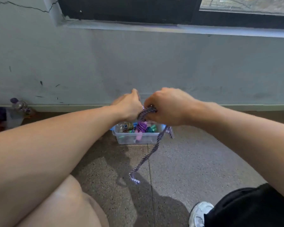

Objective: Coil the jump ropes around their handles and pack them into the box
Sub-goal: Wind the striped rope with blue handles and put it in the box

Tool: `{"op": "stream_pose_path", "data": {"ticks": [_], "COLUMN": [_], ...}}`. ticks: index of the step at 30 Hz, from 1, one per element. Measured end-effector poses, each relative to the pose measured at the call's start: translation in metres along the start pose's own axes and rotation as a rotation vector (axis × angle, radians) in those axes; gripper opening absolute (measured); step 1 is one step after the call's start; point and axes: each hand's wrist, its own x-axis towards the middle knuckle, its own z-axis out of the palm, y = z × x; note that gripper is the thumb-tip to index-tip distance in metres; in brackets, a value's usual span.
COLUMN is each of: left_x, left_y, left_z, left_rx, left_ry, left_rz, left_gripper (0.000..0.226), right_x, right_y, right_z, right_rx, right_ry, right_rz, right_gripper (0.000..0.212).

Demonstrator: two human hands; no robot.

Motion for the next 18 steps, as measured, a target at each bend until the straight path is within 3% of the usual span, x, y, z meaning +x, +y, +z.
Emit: {"op": "stream_pose_path", "data": {"ticks": [5,11,15,18], "left_x": [-0.002,-0.002,-0.007,-0.010], "left_y": [0.008,0.021,0.028,0.033], "left_z": [-0.008,-0.012,-0.013,-0.013], "left_rx": [0.015,-0.099,-0.243,-0.329], "left_ry": [-0.091,0.049,0.136,0.175], "left_rz": [0.231,0.387,0.494,0.532], "left_gripper": [0.017,0.022,0.032,0.049], "right_x": [0.001,-0.004,-0.007,-0.012], "right_y": [0.044,0.083,0.098,0.102], "right_z": [-0.011,0.000,0.011,0.018], "right_rx": [0.462,1.029,1.230,1.232], "right_ry": [0.036,-0.006,-0.026,-0.001], "right_rz": [0.118,0.239,0.280,0.253], "right_gripper": [0.032,0.028,0.029,0.015]}}
